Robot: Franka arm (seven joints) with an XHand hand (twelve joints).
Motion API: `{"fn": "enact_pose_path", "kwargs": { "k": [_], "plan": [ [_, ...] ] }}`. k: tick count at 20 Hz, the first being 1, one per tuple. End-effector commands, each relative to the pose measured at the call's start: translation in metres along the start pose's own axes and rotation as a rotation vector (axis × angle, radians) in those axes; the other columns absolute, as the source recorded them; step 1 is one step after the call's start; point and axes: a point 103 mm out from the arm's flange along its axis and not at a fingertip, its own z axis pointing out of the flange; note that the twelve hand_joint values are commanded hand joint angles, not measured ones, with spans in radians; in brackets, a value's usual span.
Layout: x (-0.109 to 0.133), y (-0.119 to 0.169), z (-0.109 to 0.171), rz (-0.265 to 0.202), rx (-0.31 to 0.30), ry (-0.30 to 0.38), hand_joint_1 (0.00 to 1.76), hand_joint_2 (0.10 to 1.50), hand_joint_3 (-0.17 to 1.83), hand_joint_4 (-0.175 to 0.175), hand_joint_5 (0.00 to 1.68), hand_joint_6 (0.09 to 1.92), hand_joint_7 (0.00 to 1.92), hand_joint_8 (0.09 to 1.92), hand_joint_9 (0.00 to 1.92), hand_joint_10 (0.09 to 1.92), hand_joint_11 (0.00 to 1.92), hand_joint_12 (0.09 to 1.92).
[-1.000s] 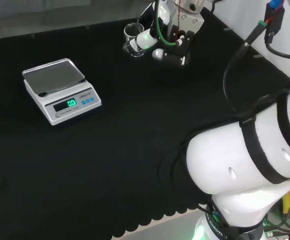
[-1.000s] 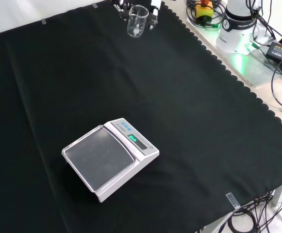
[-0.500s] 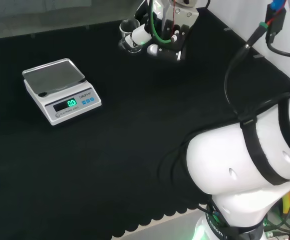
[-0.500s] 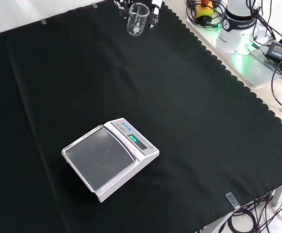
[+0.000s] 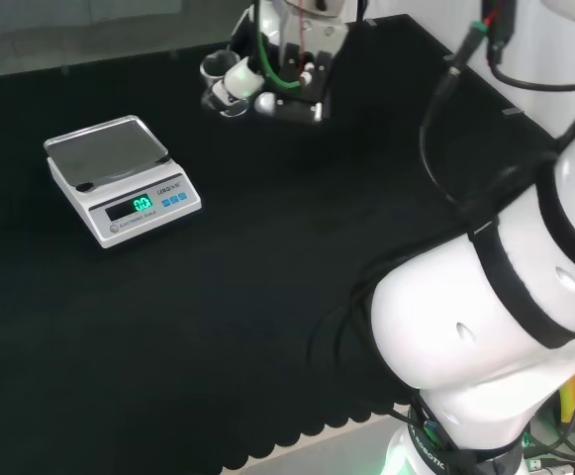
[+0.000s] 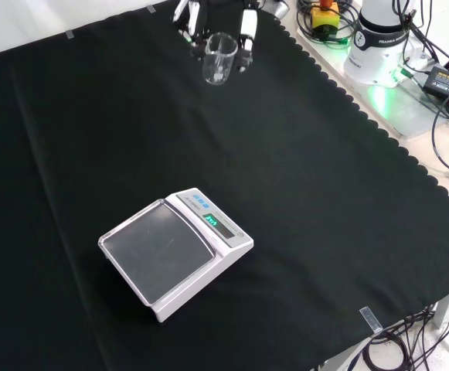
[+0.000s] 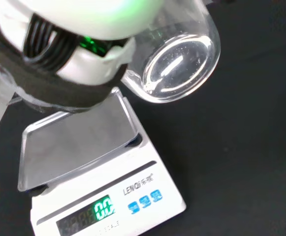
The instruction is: Put the beaker on the electronic balance.
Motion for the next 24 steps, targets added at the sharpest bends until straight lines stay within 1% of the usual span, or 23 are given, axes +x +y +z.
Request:
{"fn": "enact_pose_path", "kwargs": {
  "k": [1, 6, 9, 12, 16, 19, 22, 24],
  "plan": [
    [0.078, 0.057, 0.049, -0.137, 0.147, 0.086, 1.17, 0.50, 0.85, 0.175, 1.42, 0.49, 1.71, 0.20, 1.50, 0.33, 0.75, 1.26],
    [0.108, 0.109, 0.075, -0.178, 0.201, 0.165, 1.17, 0.50, 0.85, 0.175, 1.42, 0.49, 1.71, 0.20, 1.51, 0.33, 0.75, 1.26],
    [0.121, 0.128, 0.092, -0.211, 0.221, 0.185, 1.17, 0.50, 0.85, 0.175, 1.42, 0.50, 1.71, 0.20, 1.51, 0.32, 0.76, 1.26],
    [0.127, 0.145, 0.107, -0.227, 0.242, 0.208, 1.17, 0.50, 0.85, 0.175, 1.42, 0.50, 1.71, 0.20, 1.51, 0.32, 0.76, 1.26],
    [0.132, 0.166, 0.129, -0.239, 0.280, 0.233, 1.17, 0.50, 0.85, 0.175, 1.42, 0.50, 1.71, 0.20, 1.51, 0.32, 0.76, 1.26],
    [0.131, 0.180, 0.141, -0.243, 0.304, 0.246, 1.17, 0.50, 0.85, 0.175, 1.42, 0.51, 1.71, 0.19, 1.51, 0.32, 0.76, 1.26],
    [0.123, 0.195, 0.151, -0.236, 0.321, 0.257, 1.17, 0.50, 0.85, 0.175, 1.42, 0.51, 1.72, 0.19, 1.51, 0.32, 0.76, 1.26],
    [0.115, 0.203, 0.156, -0.221, 0.328, 0.263, 1.17, 0.50, 0.85, 0.175, 1.42, 0.51, 1.72, 0.19, 1.51, 0.32, 0.76, 1.26]
  ]
}}
